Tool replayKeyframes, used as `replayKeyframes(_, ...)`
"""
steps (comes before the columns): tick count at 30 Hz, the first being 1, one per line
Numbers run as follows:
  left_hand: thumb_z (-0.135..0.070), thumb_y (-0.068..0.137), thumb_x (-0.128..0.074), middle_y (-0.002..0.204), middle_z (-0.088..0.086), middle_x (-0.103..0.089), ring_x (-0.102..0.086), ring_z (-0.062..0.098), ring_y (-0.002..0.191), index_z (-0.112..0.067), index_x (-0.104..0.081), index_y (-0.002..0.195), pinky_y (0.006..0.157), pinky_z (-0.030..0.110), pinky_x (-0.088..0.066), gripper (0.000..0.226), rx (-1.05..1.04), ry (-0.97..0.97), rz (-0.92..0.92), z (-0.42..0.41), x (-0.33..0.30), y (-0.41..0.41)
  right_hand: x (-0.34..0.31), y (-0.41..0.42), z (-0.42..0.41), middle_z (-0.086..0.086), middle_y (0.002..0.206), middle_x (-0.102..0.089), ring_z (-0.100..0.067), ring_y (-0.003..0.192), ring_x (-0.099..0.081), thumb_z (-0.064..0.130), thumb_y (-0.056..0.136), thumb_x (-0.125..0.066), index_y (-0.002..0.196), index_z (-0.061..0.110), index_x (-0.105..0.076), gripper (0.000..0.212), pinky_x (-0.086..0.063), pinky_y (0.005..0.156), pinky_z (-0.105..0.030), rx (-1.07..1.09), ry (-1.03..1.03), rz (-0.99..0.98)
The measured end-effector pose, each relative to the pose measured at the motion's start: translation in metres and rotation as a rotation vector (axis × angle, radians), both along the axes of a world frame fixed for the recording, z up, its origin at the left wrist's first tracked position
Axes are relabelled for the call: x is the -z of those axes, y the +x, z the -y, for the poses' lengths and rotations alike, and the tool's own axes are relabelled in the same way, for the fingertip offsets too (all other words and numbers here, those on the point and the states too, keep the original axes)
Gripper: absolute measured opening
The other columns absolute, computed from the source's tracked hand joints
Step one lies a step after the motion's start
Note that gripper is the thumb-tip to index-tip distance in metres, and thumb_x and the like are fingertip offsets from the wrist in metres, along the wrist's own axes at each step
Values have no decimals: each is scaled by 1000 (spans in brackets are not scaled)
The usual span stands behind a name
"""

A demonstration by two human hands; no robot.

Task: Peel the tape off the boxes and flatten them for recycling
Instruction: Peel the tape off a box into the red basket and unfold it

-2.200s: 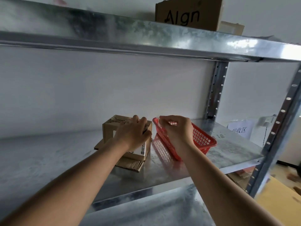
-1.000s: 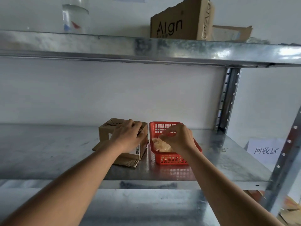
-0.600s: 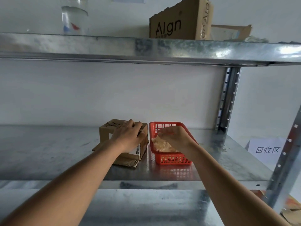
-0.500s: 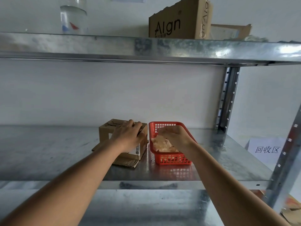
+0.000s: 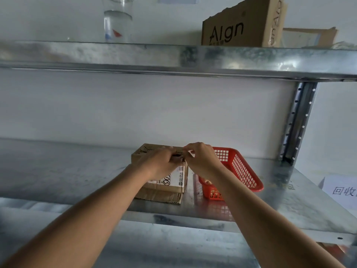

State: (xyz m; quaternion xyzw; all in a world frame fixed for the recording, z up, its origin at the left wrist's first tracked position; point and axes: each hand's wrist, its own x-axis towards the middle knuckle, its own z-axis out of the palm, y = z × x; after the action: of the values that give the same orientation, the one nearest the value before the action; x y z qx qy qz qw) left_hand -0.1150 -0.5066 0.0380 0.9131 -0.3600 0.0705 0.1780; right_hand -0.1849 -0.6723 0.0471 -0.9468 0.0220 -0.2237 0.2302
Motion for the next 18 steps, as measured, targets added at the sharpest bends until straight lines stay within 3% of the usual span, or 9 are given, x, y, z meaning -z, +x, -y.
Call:
replayKeyframes(2,-50,106,-35,97,-4,-72,-69,16,85,-34,-65,110,79,41,-56,35,-13,15,12,-17,-6,4,-2,12,-14,-9,93,-72,-23,74,-65,17,97,-55,96,12,-75,20,-57,63,-40,11,7,-81)
replayKeyframes(4,-41,108,-38,94,-2,-71,-68,19,81,-29,-67,106,76,42,-57,32,-40,58,32,-32,-12,9,-2,21,-25,-8,91,-67,-18,67,-58,14,96,-57,94,11,-75,18,-45,49,-28,33,-6,-115)
replayKeyframes(7,-39,107,-45,90,-3,-66,-67,20,80,-26,-66,95,71,39,-55,27,-70,77,81,-56,-16,16,-2,32,-45,-12,109,-62,-22,82,-60,14,98,-55,111,8,-74,24,-34,49,-21,30,24,-108)
replayKeyframes(10,-55,104,-42,100,-2,-60,-62,20,88,-26,-63,107,79,39,-49,36,-193,156,206,-79,-15,23,-2,39,-61,-13,115,-62,-25,88,-63,14,100,-54,117,5,-70,25,-38,50,-20,34,79,-121)
replayKeyframes(12,-65,101,-39,111,1,-54,-60,23,94,-26,-56,121,81,40,-51,48,-295,165,143,-94,-13,30,-3,42,-68,-12,115,-63,-21,84,-60,17,100,-57,116,4,-68,23,-37,48,-18,63,88,-122)
replayKeyframes(14,-67,100,-41,115,5,-54,-61,24,93,-20,-49,126,72,38,-50,55,-356,94,47,-107,-10,37,-3,43,-75,-11,115,-62,-21,85,-58,22,99,-62,118,5,-65,26,-37,51,-21,113,93,-108)
replayKeyframes(18,-59,100,-50,92,3,-62,-63,18,79,-16,-48,106,57,33,-42,43,-336,-62,-48,-127,-7,47,-2,44,-89,-11,109,-63,-19,74,-56,28,96,-69,104,4,-70,25,-32,46,-21,206,58,-29)
